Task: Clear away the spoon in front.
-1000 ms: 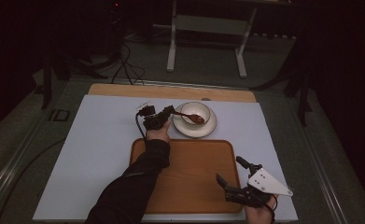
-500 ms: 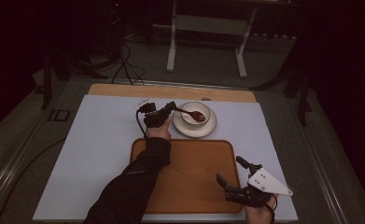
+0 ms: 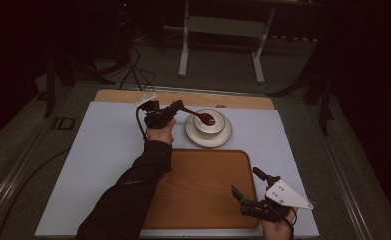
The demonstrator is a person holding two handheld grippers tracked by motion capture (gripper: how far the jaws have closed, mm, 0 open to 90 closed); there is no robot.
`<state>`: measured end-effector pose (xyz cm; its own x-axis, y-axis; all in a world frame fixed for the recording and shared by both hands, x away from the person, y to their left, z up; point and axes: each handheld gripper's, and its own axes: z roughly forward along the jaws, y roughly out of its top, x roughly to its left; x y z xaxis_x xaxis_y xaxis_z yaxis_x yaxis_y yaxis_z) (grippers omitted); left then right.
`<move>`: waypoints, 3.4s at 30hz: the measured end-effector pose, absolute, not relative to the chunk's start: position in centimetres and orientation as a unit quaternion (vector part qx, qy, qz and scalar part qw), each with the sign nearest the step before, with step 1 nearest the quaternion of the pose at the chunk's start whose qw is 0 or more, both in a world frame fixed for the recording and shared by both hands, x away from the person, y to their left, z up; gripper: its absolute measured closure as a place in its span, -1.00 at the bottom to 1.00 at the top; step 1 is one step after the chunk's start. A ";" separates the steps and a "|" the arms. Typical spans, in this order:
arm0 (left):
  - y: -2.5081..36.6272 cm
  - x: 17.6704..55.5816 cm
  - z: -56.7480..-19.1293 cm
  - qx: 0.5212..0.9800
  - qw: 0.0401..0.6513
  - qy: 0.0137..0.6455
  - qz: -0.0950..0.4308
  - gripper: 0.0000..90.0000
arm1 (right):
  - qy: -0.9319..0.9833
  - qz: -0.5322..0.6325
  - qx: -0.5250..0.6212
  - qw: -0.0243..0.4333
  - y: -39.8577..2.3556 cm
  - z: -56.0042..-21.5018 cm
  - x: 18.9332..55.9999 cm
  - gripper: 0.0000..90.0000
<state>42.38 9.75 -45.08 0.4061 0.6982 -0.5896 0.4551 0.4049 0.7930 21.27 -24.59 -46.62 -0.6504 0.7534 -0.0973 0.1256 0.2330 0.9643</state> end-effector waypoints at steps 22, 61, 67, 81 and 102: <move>15.5 38.3 -37.5 0.656 0.620 0.423 0.080 0.85 | 0.727 0.539 0.303 0.297 -24.5 -46.5 21.2 -0.72; 20.2 34.0 -37.9 0.798 0.535 0.276 -0.026 0.85 | 0.730 0.536 0.302 0.300 -24.2 -46.6 21.2 -0.72; 20.1 33.5 -38.2 0.821 0.509 0.255 -0.045 0.85 | 0.730 0.535 0.304 0.298 -24.2 -46.6 21.2 -0.72; 19.7 32.8 -39.9 0.860 0.462 0.188 -0.108 0.85 | 0.731 0.535 0.304 0.294 -24.1 -46.7 21.4 -0.72; 16.7 34.8 -43.8 0.887 0.395 0.165 -0.175 0.84 | 0.734 0.533 0.304 0.292 -24.1 -46.8 21.5 -0.71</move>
